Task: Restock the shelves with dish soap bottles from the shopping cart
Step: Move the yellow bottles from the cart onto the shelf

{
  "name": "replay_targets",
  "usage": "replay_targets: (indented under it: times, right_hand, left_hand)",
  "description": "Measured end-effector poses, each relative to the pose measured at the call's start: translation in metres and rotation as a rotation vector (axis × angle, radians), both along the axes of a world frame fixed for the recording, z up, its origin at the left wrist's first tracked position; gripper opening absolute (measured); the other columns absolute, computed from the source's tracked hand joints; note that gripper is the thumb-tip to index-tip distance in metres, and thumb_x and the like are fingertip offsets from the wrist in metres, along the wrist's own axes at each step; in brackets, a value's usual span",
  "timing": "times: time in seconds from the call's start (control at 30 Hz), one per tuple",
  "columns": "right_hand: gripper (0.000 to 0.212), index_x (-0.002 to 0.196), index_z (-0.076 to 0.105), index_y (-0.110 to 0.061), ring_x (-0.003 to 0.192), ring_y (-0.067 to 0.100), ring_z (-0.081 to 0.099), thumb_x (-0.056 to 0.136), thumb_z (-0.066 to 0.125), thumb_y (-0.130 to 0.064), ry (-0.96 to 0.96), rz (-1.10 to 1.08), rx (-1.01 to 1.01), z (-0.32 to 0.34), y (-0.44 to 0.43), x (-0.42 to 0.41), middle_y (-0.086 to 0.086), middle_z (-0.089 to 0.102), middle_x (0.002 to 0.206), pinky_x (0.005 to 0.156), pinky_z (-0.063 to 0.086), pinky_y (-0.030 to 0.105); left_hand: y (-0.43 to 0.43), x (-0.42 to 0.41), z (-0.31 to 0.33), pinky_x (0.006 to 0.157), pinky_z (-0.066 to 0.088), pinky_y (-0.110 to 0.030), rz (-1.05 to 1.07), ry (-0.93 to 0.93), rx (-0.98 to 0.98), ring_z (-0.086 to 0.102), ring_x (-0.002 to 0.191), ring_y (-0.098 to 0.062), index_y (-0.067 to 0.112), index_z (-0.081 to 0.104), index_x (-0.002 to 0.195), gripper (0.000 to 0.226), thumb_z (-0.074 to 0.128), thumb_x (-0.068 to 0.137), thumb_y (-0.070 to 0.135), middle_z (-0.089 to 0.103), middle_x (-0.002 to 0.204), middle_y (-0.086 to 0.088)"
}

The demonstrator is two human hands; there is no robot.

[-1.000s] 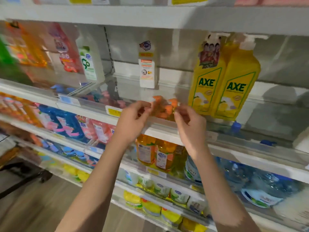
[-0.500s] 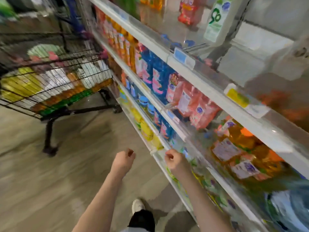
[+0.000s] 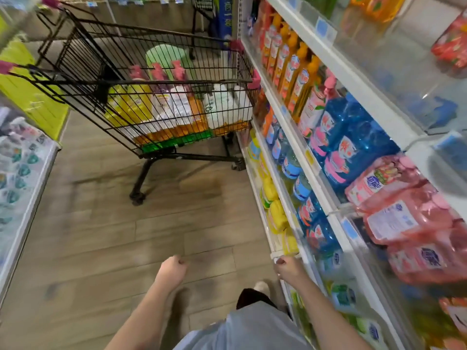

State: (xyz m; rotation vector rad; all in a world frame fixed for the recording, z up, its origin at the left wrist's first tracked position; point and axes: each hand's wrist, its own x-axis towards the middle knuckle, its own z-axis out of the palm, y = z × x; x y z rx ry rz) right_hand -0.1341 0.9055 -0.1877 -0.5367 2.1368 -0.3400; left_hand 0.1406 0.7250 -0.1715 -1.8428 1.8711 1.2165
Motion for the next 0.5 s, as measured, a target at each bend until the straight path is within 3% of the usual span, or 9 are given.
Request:
replay_targets:
  times: [0.1,0.2,0.27,0.37,0.5]
  right_hand:
    - [0.016,0.069,0.055,-0.013,0.074,0.022,0.054,0.084,0.055,-0.013,0.008,0.061,-0.049,0.027,-0.067,-0.007,0.005,0.056,0.072,0.061,0.036,0.028]
    - [0.006,0.085,0.062,-0.013,0.082,0.022,0.057,0.086,0.057,-0.016,-0.032,0.114,-0.088,0.019,-0.134,-0.023,0.005,0.061,0.084,0.067,0.040,0.028]
    - [0.013,0.091,0.066,-0.008,0.086,0.025,0.058,0.085,0.058,-0.016,-0.038,0.184,-0.090,0.010,-0.185,-0.041,0.010,0.064,0.089,0.071,0.042,0.029]
    - [0.009,0.087,0.064,-0.014,0.087,0.025,0.060,0.084,0.059,-0.020,-0.030,0.248,-0.086,0.013,-0.267,-0.071,0.011,0.065,0.092,0.075,0.047,0.031]
    - [0.020,0.105,0.065,-0.015,0.102,0.029,0.060,0.088,0.057,-0.024,0.032,0.286,-0.198,0.052,-0.377,-0.097,0.011,0.065,0.111,0.085,0.046,0.031]
  left_hand:
    - [-0.035,-0.014,0.003,0.082,0.046,-0.032,0.082,0.044,-0.010,0.062,0.100,-0.034,0.001,0.062,0.104,0.026,0.058,0.091,0.023,0.066,0.105,-0.019]
    - [-0.082,-0.028,0.001,0.080,0.047,-0.032,0.139,0.043,-0.027,0.063,0.099,-0.032,0.002,0.063,0.101,0.025,0.057,0.091,0.024,0.067,0.103,-0.019]
    - [-0.120,-0.038,0.000,0.080,0.049,-0.033,0.216,0.064,-0.051,0.064,0.096,-0.032,0.001,0.065,0.100,0.025,0.058,0.090,0.023,0.068,0.102,-0.019]
    - [-0.177,-0.056,0.014,0.081,0.050,-0.036,0.327,0.115,-0.105,0.064,0.093,-0.029,0.003,0.065,0.104,0.024,0.056,0.090,0.020,0.068,0.102,-0.013]
    - [-0.257,-0.087,0.058,0.081,0.049,-0.033,0.526,0.255,-0.288,0.063,0.095,-0.026,0.008,0.066,0.107,0.021,0.055,0.092,0.017,0.068,0.104,-0.011]
